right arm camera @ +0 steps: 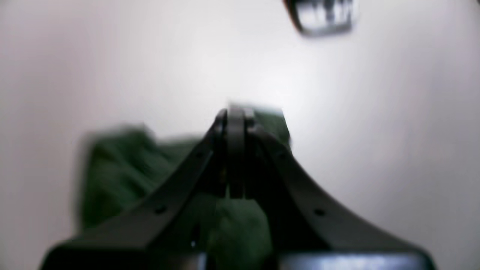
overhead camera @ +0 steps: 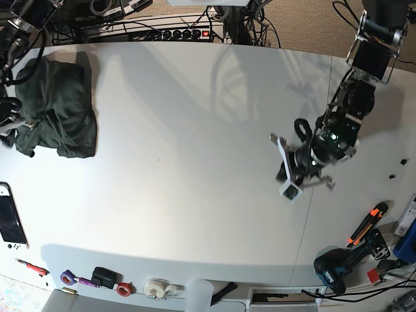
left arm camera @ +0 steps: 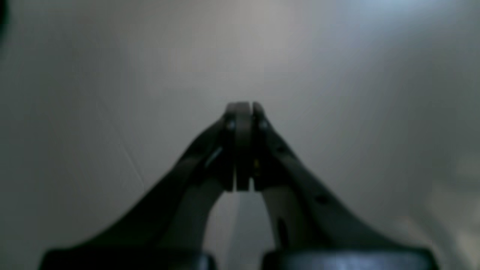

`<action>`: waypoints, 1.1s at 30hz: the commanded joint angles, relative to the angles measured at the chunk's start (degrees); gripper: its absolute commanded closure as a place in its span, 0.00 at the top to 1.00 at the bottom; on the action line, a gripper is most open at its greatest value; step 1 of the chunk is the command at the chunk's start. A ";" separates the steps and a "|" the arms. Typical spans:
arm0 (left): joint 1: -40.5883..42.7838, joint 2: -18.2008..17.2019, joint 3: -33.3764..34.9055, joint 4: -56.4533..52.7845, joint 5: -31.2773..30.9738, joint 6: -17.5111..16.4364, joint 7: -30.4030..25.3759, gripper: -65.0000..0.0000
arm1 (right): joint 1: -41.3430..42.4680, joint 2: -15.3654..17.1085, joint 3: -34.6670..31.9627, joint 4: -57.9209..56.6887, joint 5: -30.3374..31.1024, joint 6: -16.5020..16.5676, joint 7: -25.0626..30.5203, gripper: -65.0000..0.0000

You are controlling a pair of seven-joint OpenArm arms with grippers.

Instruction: Layout the t-shirt on the table in an organized manner, then fold the t-shirt properly

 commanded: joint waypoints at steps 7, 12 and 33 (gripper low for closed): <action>-3.34 -2.62 -10.25 1.09 -7.98 -5.79 -2.56 0.00 | -1.88 -4.46 9.81 10.05 11.45 8.07 -4.31 0.00; 0.37 -2.56 -21.29 1.09 -27.52 -19.45 2.32 0.00 | -7.30 -6.91 17.86 12.13 16.28 9.20 -8.33 0.00; 34.42 4.09 -23.76 21.31 -52.33 -29.37 17.00 0.00 | -28.81 -21.94 34.32 12.11 53.77 12.60 -31.08 0.00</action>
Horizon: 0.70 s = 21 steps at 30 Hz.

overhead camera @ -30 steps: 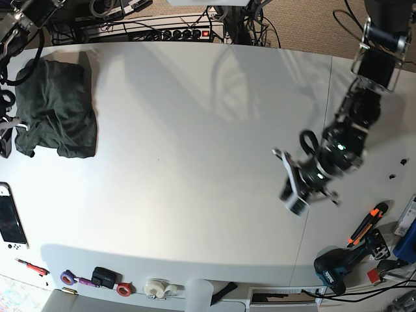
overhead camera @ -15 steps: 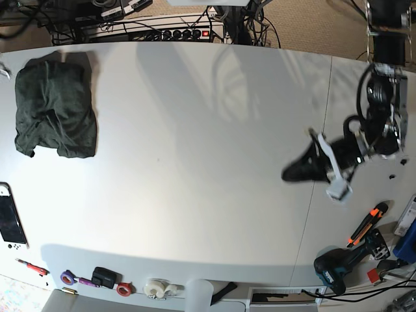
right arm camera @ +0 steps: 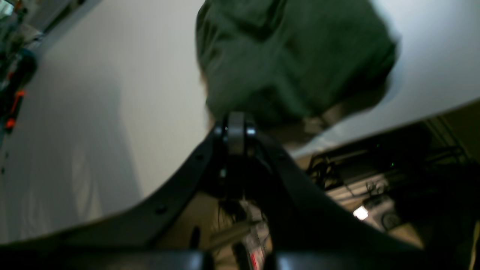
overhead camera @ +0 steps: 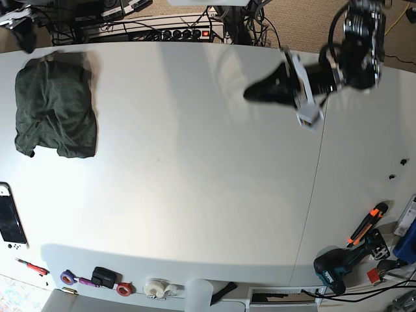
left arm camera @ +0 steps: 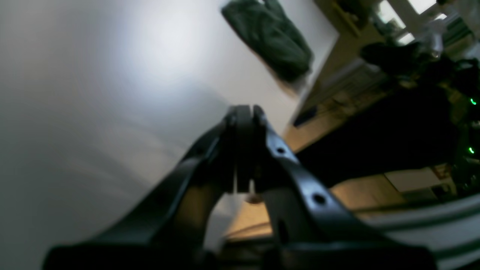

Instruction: Layout the t-shirt on the table in an organized manner, then fold the t-shirt properly

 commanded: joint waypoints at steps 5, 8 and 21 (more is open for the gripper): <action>10.05 -0.46 -2.14 2.10 -1.68 -0.56 3.96 0.00 | -7.91 -0.79 -4.55 0.66 1.64 0.08 -0.85 0.00; 14.91 -0.52 -5.60 2.10 -1.73 -0.56 8.09 0.00 | -12.13 -0.70 -9.79 0.66 1.22 0.08 -0.76 0.00; 23.98 -0.59 -26.53 -6.78 1.40 -0.56 5.95 0.00 | -13.60 8.76 -37.31 -23.50 -17.68 0.08 13.73 0.00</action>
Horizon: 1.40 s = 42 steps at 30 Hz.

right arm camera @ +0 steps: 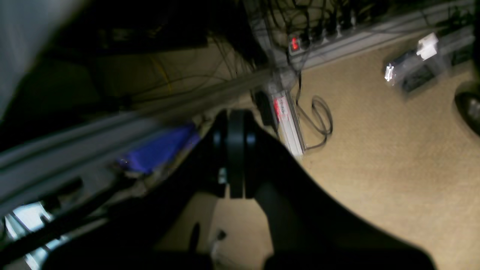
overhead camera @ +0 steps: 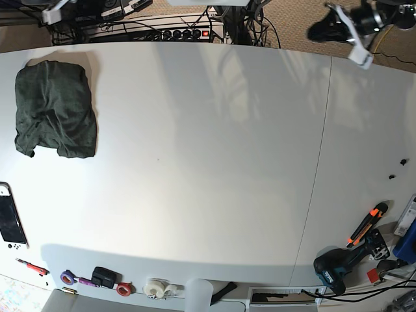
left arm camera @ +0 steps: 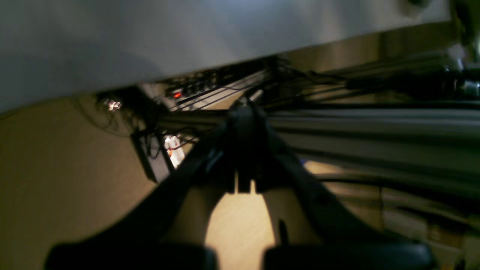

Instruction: Layout the t-shirt on the table in an organized manner, then fold the t-shirt properly

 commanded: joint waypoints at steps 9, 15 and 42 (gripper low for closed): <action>-4.83 0.96 -0.33 -27.67 8.70 -0.28 -14.01 0.00 | 12.55 3.89 -12.37 -33.92 -9.22 0.32 13.31 0.00; -12.44 0.96 -0.33 -46.18 8.98 -0.28 -21.31 0.00 | 20.04 3.85 -23.45 -49.33 -24.46 0.32 32.39 0.00; -29.94 15.63 45.53 -68.43 61.16 37.09 -53.59 0.00 | 36.35 -8.02 -38.45 -58.18 -43.80 -30.56 55.39 0.00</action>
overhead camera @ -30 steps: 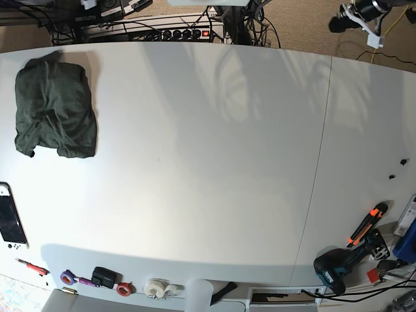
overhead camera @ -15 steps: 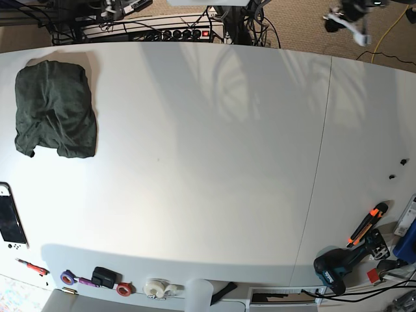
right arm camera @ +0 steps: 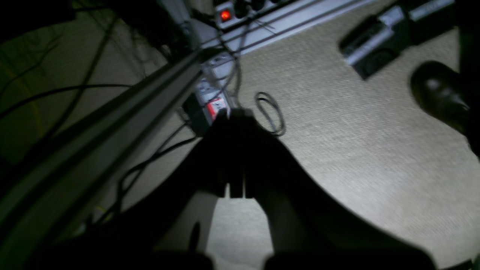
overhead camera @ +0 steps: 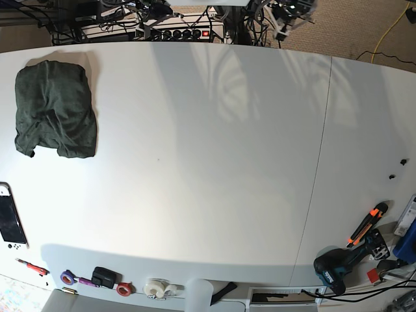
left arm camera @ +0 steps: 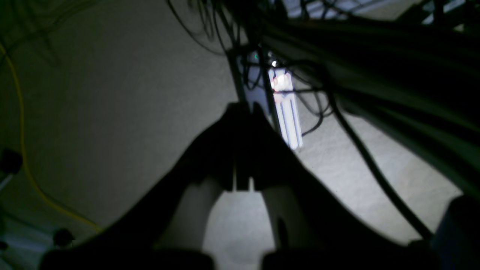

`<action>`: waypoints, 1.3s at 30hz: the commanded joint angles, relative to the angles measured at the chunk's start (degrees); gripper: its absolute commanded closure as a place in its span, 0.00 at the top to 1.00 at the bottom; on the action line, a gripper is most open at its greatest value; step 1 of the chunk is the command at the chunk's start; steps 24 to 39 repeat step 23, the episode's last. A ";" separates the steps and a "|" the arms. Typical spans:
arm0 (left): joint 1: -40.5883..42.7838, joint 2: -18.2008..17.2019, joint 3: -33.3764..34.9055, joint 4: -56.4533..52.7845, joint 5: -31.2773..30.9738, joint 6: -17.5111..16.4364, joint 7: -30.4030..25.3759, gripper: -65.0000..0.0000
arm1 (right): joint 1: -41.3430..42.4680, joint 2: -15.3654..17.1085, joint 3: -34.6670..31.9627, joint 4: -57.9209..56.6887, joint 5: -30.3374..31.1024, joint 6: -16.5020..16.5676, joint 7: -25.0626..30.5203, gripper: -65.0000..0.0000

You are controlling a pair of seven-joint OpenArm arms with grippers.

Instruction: Layout the t-shirt on the table in an organized manner, then fold the t-shirt properly

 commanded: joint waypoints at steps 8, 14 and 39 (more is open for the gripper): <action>-6.21 1.84 0.02 -11.98 -2.93 -3.48 2.29 0.00 | -0.13 0.35 0.07 6.45 -0.07 0.28 -0.57 0.00; -6.29 1.84 0.02 -12.41 -5.03 0.61 5.22 0.00 | -0.13 0.37 0.07 10.60 -5.14 0.31 -5.55 0.00; -5.88 2.16 0.02 -12.28 -4.98 1.53 6.14 0.00 | -0.17 0.48 0.07 10.80 -5.66 0.39 -8.17 0.00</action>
